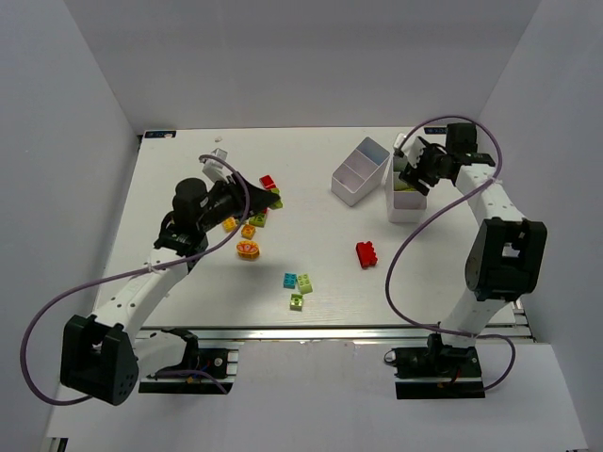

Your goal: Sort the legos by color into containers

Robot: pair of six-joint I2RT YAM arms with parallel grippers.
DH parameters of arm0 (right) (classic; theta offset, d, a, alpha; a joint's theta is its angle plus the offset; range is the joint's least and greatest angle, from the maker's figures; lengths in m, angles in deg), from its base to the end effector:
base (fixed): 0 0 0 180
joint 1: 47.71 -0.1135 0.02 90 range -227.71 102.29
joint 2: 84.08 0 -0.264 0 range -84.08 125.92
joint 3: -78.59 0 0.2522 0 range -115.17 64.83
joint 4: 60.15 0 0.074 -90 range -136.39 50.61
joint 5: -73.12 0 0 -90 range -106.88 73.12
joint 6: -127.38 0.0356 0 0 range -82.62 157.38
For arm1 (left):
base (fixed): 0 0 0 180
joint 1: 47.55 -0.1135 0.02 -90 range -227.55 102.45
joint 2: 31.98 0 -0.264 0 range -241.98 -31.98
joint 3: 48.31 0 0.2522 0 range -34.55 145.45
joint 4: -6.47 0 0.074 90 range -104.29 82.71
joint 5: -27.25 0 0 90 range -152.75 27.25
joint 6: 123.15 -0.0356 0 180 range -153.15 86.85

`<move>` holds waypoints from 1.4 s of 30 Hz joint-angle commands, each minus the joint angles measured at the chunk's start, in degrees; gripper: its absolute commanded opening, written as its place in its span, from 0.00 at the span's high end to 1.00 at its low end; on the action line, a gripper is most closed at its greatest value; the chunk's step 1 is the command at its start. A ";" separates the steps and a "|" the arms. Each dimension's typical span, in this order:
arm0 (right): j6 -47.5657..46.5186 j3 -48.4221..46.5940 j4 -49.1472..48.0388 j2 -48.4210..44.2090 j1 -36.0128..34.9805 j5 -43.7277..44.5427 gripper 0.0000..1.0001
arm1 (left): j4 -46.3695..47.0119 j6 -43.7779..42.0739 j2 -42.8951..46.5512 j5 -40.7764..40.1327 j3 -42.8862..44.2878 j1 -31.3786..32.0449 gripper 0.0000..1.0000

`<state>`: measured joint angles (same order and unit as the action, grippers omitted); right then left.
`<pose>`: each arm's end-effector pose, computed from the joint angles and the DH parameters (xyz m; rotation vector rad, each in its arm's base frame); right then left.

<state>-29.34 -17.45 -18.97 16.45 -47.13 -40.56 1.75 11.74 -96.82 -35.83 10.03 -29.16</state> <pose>0.3943 0.0103 0.2771 -1.4070 1.8040 -0.1168 0.2436 -0.0980 0.3033 -0.0711 1.9089 -1.1893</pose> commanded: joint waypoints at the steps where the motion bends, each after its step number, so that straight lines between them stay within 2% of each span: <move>1: 5.18 -3.41 0.62 -4.99 1.18 -5.05 0.23 | 4.67 0.21 -1.07 3.32 0.60 1.38 1.00; 2: 7.28 -3.41 0.01 -6.30 1.18 -8.28 0.19 | 5.11 0.20 -1.69 3.58 0.69 1.82 1.00; 3: 11.92 -3.33 -0.26 -7.01 1.27 -10.31 0.11 | 5.90 0.12 -2.22 3.93 0.95 2.26 1.00; 5: 15.81 -1.23 -2.52 -9.90 1.27 -15.57 0.11 | 6.87 0.12 -4.24 4.11 1.21 3.75 1.00; 6: 22.18 0.44 -5.33 -11.13 1.27 -16.39 0.10 | 7.39 -0.06 -5.03 4.11 1.91 4.28 1.00; 8: 29.68 6.04 -12.18 -14.90 1.18 -14.39 0.11 | 7.66 -0.41 -8.09 3.85 3.23 5.86 1.00; 9: 36.68 7.99 -18.91 -16.14 1.27 -12.81 0.11 | 7.75 -1.02 -9.33 3.67 5.15 6.56 1.00; 11: 41.04 10.99 -23.36 -19.13 1.62 -9.47 0.10 | 7.75 -1.90 -13.79 3.32 7.62 8.93 1.00; 13: 43.33 13.55 -25.57 -20.46 3.19 -10.93 0.12 | 7.40 -4.09 -17.67 3.49 12.60 11.56 1.00; 14: 43.51 13.72 -25.23 -21.16 3.98 -15.38 0.18 | 6.96 -5.23 -19.69 3.49 14.64 12.45 1.00; 15: 44.12 13.55 -24.87 -21.25 4.51 -16.82 0.38 | 6.26 -7.85 -23.89 3.41 16.75 13.33 1.00; 17: 47.28 12.85 -23.91 -21.17 6.27 -19.72 0.69 | 5.90 -10.59 -28.39 3.58 23.78 15.53 1.00; 18: 48.69 12.41 -23.90 -21.25 7.76 -20.78 0.94 | 5.56 -13.74 -32.85 3.67 26.32 16.66 1.00; 19: 51.40 12.32 -24.34 -21.43 8.47 -22.97 1.00 | 5.47 -15.51 -34.98 3.84 31.48 17.28 1.00; 23: 56.16 13.46 -26.80 -22.75 11.55 -25.80 1.00 | 7.30 -23.77 -45.62 4.19 43.36 19.66 1.00; 24: 56.52 13.64 -26.80 -22.92 12.33 -25.97 0.97 | 8.27 -26.05 -49.64 3.50 45.49 20.36 1.00; 26: 57.13 14.16 -26.80 -23.54 13.04 -27.11 0.96 | 13.42 -25.73 -53.53 3.23 49.88 20.63 1.00; 29: 57.31 15.04 -26.37 -24.07 14.36 -28.35 0.95 | 21.51 -26.24 -59.43 3.06 53.06 21.59 1.00; 35: 58.45 16.01 -26.36 -24.42 17.70 -30.81 0.94 | 29.71 -33.63 -66.62 -1.25 57.89 24.76 1.00; 39: 59.33 16.98 -26.54 -24.33 19.28 -32.04 0.94 | 27.09 -34.86 -72.17 -1.43 67.37 25.55 1.00; 42: 59.95 17.85 -26.72 -24.50 20.07 -33.01 0.92 | 26.99 -37.67 -74.63 -1.51 69.41 26.25 1.00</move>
<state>29.31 -0.51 -43.82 -6.28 -27.76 -71.01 26.29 -21.92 -171.55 -36.80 76.13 -3.61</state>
